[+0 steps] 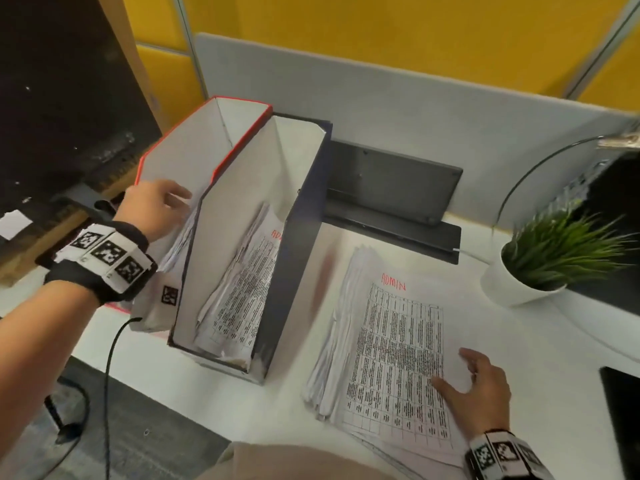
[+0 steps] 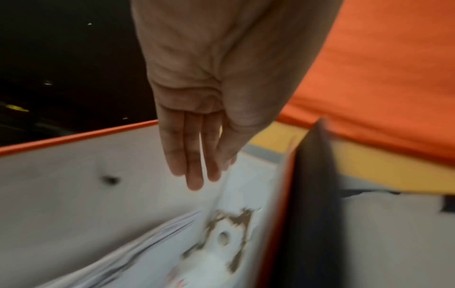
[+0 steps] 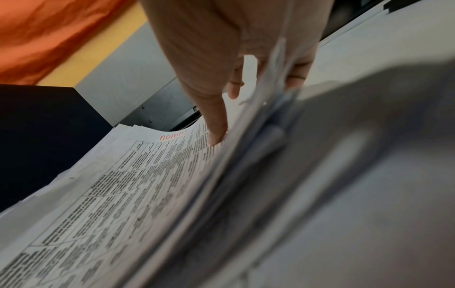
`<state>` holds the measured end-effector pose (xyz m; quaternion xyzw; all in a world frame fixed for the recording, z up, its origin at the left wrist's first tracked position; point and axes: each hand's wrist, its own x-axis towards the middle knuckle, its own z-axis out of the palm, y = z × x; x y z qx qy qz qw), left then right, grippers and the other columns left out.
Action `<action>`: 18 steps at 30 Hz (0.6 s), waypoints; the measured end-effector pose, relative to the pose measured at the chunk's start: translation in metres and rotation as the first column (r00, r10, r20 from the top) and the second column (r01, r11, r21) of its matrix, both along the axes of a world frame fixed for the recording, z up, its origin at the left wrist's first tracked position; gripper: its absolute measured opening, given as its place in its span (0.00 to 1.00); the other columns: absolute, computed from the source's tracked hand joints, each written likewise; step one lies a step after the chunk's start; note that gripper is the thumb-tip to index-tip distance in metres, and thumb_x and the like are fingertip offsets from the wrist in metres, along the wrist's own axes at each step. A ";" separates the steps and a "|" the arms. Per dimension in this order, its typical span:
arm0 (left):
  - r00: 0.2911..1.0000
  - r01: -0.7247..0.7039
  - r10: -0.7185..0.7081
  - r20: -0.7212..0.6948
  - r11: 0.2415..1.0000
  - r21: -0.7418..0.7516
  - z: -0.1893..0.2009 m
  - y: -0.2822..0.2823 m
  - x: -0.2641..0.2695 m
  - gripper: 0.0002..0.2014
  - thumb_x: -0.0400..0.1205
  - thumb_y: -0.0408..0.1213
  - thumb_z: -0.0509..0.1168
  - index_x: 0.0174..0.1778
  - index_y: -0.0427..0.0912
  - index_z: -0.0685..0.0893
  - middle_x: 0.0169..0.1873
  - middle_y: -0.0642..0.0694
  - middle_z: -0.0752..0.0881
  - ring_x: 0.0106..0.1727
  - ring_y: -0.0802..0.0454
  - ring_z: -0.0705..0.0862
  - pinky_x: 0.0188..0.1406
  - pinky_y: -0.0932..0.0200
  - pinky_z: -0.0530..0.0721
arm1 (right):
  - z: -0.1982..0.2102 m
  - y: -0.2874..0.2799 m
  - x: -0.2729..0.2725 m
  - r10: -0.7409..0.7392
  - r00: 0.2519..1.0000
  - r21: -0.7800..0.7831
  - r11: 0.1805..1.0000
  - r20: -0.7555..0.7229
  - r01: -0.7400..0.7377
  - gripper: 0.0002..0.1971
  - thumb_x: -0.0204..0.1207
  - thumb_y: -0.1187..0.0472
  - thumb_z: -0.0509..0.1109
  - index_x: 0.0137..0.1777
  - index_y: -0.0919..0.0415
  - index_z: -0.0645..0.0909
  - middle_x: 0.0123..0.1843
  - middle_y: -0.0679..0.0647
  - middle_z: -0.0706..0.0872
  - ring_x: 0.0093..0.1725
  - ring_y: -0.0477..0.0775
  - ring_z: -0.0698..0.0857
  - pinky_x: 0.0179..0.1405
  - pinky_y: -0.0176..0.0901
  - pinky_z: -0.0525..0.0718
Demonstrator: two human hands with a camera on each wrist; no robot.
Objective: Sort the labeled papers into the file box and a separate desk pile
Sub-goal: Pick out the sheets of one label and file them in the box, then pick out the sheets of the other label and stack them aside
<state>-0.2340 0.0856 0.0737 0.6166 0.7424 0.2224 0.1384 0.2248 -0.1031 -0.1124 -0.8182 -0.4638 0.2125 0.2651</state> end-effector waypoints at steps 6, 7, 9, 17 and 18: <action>0.966 0.133 -0.229 0.121 0.840 0.526 0.054 -0.028 0.097 0.08 0.78 0.35 0.62 0.50 0.46 0.85 0.42 0.51 0.85 0.41 0.55 0.83 0.45 0.67 0.82 | 0.003 -0.001 -0.002 -0.009 1.000 -0.023 1.000 -0.008 0.009 0.35 0.58 0.55 0.85 0.66 0.55 0.75 0.59 0.60 0.77 0.61 0.61 0.76 0.65 0.52 0.75; 0.948 0.172 -0.292 0.124 0.802 0.572 0.054 -0.035 0.117 0.08 0.79 0.35 0.62 0.49 0.45 0.84 0.43 0.53 0.84 0.41 0.57 0.82 0.45 0.71 0.81 | 0.004 -0.001 -0.003 -0.014 1.000 -0.024 1.000 -0.015 0.014 0.35 0.58 0.55 0.85 0.66 0.55 0.75 0.59 0.60 0.77 0.61 0.60 0.75 0.65 0.52 0.75; 0.904 0.251 -0.404 0.138 0.766 0.592 0.041 -0.048 0.157 0.07 0.79 0.34 0.62 0.48 0.44 0.84 0.44 0.53 0.86 0.43 0.58 0.83 0.46 0.68 0.81 | 0.006 -0.002 -0.004 -0.018 0.999 -0.035 0.999 -0.026 0.017 0.35 0.59 0.55 0.84 0.66 0.55 0.74 0.59 0.59 0.76 0.62 0.59 0.74 0.66 0.51 0.74; 0.892 0.453 -0.423 0.162 0.837 -0.308 -0.086 -0.066 0.249 0.07 0.81 0.37 0.63 0.52 0.39 0.81 0.49 0.43 0.86 0.47 0.49 0.84 0.48 0.57 0.81 | 0.012 -0.003 -0.004 -0.008 0.999 -0.096 0.995 -0.032 0.005 0.36 0.61 0.52 0.82 0.69 0.53 0.72 0.63 0.58 0.75 0.65 0.58 0.72 0.68 0.50 0.73; 0.898 0.434 -0.423 0.120 0.807 -0.400 -0.096 -0.066 0.251 0.07 0.82 0.39 0.62 0.46 0.39 0.80 0.51 0.39 0.86 0.48 0.45 0.84 0.47 0.56 0.80 | 0.013 -0.003 -0.004 -0.009 0.999 -0.098 0.995 -0.034 0.005 0.36 0.61 0.52 0.82 0.69 0.53 0.72 0.63 0.58 0.75 0.65 0.58 0.72 0.68 0.49 0.72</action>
